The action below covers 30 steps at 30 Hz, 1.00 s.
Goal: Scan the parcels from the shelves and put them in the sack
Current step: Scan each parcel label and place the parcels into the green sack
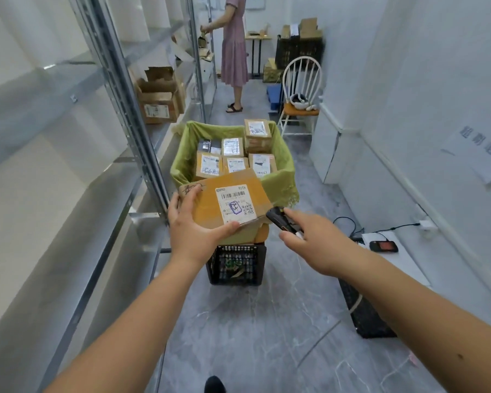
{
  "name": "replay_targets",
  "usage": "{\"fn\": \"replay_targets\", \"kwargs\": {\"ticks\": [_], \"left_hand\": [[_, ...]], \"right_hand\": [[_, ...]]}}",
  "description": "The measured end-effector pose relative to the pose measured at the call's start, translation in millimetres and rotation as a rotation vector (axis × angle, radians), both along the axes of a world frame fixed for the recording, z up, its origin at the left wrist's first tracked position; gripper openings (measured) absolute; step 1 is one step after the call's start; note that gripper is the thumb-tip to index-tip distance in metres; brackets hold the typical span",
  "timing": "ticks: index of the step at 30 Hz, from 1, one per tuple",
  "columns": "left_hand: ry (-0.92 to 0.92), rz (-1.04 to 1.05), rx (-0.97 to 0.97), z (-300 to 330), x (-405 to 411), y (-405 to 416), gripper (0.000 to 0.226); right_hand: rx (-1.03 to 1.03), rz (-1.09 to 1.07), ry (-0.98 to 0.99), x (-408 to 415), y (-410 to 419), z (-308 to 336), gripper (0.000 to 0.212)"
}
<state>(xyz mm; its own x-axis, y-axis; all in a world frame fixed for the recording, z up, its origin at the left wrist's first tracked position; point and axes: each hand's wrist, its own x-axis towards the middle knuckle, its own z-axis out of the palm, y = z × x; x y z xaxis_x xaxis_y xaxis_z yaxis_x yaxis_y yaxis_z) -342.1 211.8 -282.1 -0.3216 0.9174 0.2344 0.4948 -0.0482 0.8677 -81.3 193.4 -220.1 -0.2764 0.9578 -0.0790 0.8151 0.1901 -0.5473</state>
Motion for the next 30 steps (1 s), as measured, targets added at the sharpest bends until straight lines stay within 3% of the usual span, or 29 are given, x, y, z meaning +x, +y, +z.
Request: {"fn": "replay_targets", "kwargs": {"ticks": [4, 16, 22, 27, 30], "left_hand": [[-0.015, -0.052, -0.052, -6, -28, 65, 0.109], [-0.031, -0.111, -0.18, -42, -27, 222, 0.11], [-0.07, -0.01, -0.242, -56, 1, 297, 0.107], [-0.131, 0.097, -0.257, -60, 38, 348, 0.095], [-0.243, 0.173, -0.244, -66, 68, 370, 0.099]], "right_hand": [[-0.005, -0.066, -0.02, -23, 58, -5, 0.065], [-0.098, -0.147, 0.031, -32, 211, -45, 0.065], [-0.115, -0.087, 0.091, -7, 308, -67, 0.054], [-0.178, -0.038, 0.114, 17, 386, -72, 0.061], [-0.178, -0.027, 0.094, 32, 427, -69, 0.064]]}}
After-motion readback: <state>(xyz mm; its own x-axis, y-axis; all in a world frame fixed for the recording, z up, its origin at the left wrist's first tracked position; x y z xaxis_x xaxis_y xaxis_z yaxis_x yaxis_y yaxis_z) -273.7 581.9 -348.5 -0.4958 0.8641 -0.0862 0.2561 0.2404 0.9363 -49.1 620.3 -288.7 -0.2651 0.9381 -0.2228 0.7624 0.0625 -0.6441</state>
